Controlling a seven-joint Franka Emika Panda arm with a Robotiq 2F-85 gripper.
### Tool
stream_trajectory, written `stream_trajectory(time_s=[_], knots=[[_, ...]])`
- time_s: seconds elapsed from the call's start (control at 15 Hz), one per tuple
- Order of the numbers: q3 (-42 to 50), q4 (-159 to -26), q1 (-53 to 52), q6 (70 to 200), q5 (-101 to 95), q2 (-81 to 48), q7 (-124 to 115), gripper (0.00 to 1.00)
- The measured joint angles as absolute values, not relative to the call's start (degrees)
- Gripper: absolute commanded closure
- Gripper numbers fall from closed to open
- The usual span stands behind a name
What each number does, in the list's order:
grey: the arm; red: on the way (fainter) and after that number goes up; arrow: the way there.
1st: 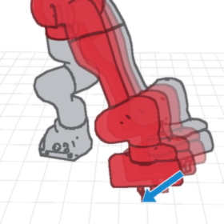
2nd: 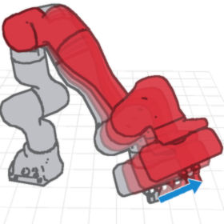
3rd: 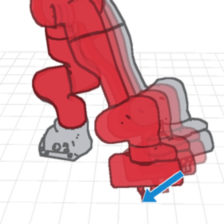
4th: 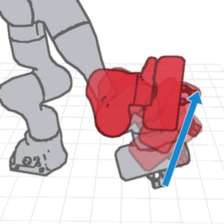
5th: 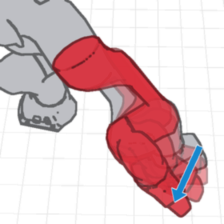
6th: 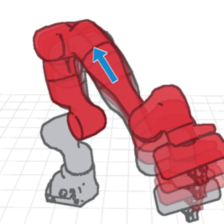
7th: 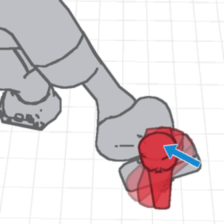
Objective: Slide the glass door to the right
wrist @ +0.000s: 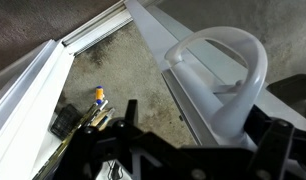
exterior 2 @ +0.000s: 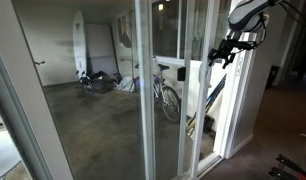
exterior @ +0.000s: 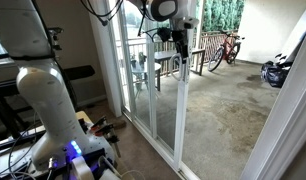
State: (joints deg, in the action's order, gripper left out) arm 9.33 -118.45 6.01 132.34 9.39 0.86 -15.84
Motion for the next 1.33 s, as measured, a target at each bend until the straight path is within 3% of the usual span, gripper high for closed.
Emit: stream_trajectory(time_s=[1.33], knots=[[17.02,-104.18,19.15,125.97,16.67,-10.45,-0.02,0.00]])
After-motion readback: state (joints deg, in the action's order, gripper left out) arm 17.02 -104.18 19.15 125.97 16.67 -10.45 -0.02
